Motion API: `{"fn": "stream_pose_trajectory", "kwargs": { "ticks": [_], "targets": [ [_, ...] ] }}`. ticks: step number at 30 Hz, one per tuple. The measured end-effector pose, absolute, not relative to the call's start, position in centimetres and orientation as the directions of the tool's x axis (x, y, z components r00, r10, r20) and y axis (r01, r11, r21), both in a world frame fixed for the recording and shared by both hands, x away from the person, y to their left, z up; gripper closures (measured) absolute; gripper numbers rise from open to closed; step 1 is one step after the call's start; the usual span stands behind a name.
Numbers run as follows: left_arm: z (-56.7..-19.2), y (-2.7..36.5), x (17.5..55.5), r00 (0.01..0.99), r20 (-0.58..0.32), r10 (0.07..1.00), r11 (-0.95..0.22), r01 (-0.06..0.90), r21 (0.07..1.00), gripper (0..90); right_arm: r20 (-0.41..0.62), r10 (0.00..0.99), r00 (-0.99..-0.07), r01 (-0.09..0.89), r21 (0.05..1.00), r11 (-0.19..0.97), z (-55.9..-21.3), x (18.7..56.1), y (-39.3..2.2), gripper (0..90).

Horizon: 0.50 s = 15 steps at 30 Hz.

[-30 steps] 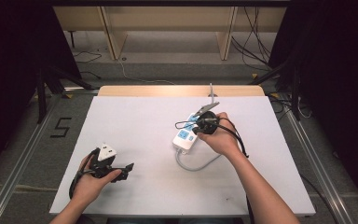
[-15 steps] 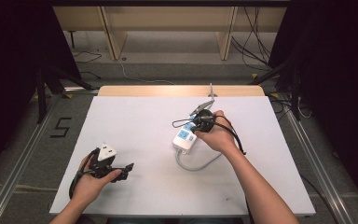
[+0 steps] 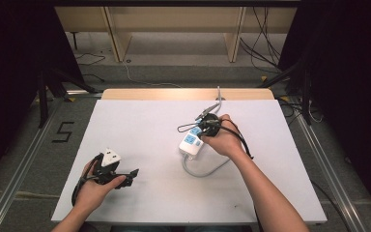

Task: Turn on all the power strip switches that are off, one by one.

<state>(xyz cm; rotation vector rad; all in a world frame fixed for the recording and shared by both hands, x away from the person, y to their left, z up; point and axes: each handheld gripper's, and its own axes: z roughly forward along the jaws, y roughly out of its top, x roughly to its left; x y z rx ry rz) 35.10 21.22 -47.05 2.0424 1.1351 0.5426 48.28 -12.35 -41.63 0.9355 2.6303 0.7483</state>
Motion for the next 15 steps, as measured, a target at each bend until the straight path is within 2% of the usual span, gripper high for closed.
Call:
{"fn": "stream_pose_trajectory", "kwargs": {
  "ticks": [15],
  "targets": [
    [-47.04,21.20,35.09,0.522,0.018,0.853,-0.350,0.545,0.762,17.1,-0.051,0.643,-0.764,0.536,0.503,0.677,-41.66,48.88,-11.91,90.0]
  ]
}}
